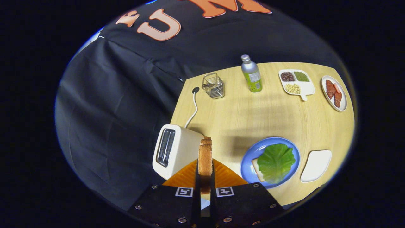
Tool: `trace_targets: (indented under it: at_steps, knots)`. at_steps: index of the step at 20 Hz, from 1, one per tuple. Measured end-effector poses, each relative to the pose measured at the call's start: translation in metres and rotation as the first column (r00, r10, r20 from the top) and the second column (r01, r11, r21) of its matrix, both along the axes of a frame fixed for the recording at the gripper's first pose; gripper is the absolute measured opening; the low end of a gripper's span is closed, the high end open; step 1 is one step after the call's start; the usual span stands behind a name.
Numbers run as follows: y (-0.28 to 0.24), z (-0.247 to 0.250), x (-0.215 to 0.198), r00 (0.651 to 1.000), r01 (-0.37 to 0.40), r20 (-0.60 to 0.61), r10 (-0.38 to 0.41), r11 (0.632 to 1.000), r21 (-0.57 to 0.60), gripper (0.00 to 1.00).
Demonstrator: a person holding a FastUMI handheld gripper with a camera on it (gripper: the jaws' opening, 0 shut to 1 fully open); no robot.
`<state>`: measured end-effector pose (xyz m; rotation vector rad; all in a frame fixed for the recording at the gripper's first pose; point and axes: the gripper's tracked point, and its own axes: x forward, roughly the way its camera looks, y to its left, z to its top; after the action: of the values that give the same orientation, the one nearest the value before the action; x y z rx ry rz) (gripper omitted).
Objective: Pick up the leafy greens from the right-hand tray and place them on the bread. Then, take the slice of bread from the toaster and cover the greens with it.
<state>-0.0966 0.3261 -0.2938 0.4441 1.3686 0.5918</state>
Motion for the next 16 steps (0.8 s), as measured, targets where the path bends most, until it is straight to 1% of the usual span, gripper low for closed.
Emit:
trace_targets:
  at_steps: [5,8,13,15,16]
  knots:
    - [-0.044,-0.048,-0.011,1.000,-0.026,-0.014,0.025,0.997,-0.077,0.12]
    - [-0.053,-0.069,-0.021,0.999,-0.020,-0.048,0.018,0.998,-0.052,0.12]
    - [-0.074,-0.106,-0.036,0.995,-0.015,-0.100,0.010,0.999,-0.051,0.12]
    - [-0.086,-0.122,-0.046,0.988,-0.010,-0.156,-0.002,0.997,-0.071,0.12]
    - [-0.090,-0.130,-0.045,0.987,-0.010,-0.160,-0.003,0.997,-0.080,0.12]
